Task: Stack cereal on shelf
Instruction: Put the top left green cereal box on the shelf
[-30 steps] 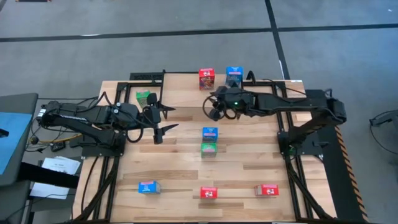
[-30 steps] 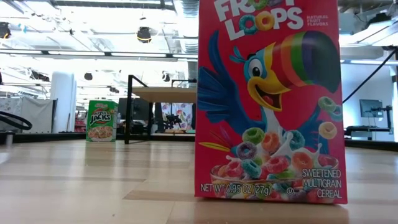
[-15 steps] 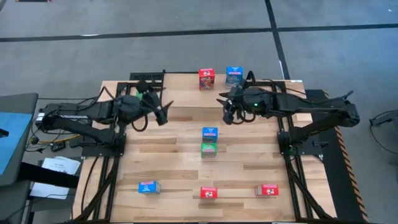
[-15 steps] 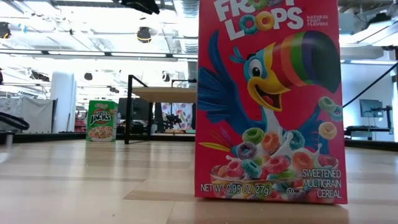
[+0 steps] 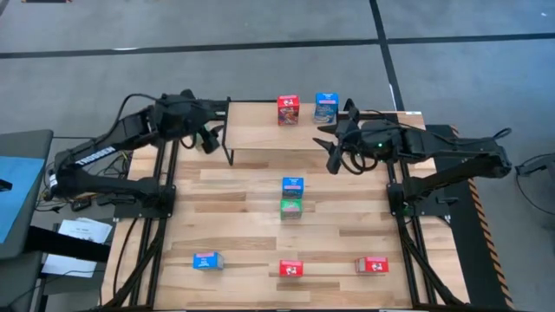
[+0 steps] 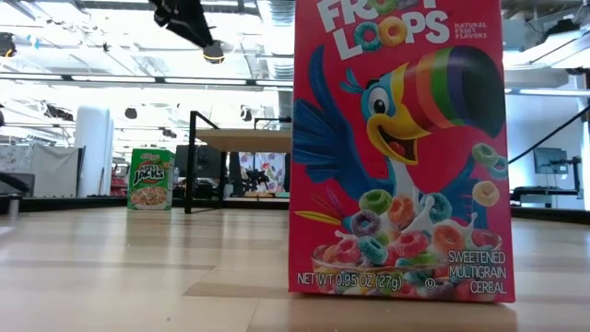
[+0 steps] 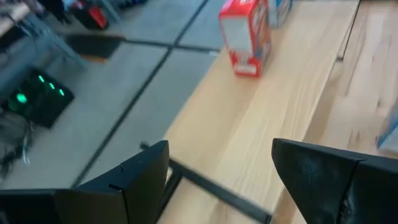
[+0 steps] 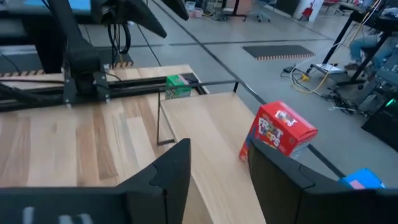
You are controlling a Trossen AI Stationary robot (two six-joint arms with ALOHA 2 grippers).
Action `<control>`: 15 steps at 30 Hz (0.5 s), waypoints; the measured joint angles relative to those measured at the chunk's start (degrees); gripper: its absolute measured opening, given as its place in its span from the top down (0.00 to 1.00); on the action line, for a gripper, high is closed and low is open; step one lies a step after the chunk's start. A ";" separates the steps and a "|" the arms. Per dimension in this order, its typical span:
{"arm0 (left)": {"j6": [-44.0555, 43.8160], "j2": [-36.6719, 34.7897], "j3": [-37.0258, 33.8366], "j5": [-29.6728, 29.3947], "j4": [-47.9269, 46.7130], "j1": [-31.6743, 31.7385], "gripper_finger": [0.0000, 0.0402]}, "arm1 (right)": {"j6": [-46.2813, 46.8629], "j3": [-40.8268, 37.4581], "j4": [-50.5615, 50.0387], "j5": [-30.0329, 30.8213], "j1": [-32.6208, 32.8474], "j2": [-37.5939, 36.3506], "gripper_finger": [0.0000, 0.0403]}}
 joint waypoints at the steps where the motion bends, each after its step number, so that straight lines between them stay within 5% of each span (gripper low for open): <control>1: 0.02 0.00 0.00 1.11 -1.30 1.25 0.32 | 0.02 0.00 -0.54 0.01 0.00 0.03 0.52; 15: 1.43 5.61 0.00 11.91 -9.92 17.45 0.32 | 0.29 0.00 -1.11 0.12 -0.02 0.52 0.34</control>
